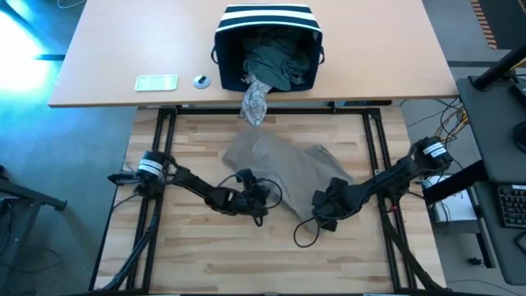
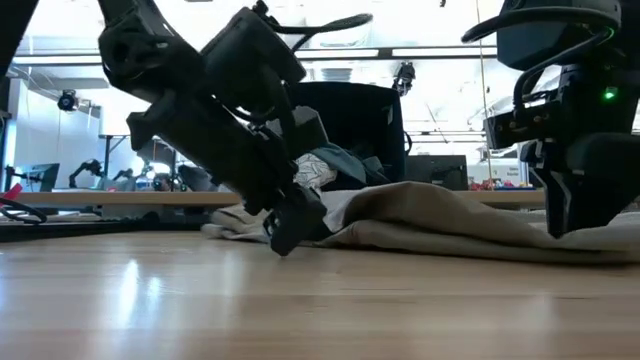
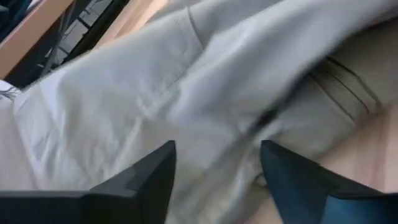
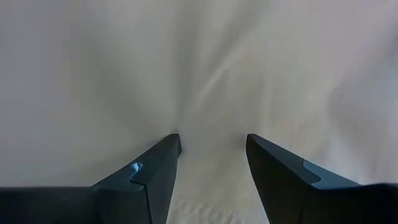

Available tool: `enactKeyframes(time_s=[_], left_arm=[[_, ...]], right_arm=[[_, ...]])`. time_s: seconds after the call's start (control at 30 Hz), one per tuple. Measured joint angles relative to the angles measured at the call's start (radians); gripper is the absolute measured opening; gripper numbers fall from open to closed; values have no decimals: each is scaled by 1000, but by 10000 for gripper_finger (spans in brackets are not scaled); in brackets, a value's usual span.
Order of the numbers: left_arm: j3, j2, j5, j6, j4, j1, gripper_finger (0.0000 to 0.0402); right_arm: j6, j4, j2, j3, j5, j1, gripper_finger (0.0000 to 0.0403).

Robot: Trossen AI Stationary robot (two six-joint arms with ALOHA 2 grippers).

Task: Fold Laundry from Bin
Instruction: Fold the brown shorts from the blue laundry basket

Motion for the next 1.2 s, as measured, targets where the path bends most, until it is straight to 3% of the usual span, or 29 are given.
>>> enactKeyframes(time_s=[0.1, 0.23, 0.3, 0.47, 0.63, 0.77, 1.0, 1.2], left_arm=[[9, 11, -7, -8, -8, 10, 145], [12, 10, -34, -14, -19, 27, 27], [11, -7, -34, -1, -46, 29, 14], [8, -117, -16, 39, -100, 7, 32], [18, -156, 313, 119, -91, 35, 61], [67, -156, 420, 165, -163, 85, 118], [76, -115, 311, 278, -124, 64, 216], [115, -15, 238, 175, -29, 49, 234]], right_arm=[[0, 0, -2, -1, -18, 0, 189], [-1, -2, -7, -3, -33, 1, 189], [-2, -3, -13, -4, -57, 2, 189], [-3, -5, -18, -4, -69, 4, 189], [-7, -3, -18, -4, -72, 4, 189], [-6, -1, -17, -5, -71, 4, 189], [9, 2, -17, -5, -69, 5, 189], [5, 18, -17, -5, -69, 5, 189]])
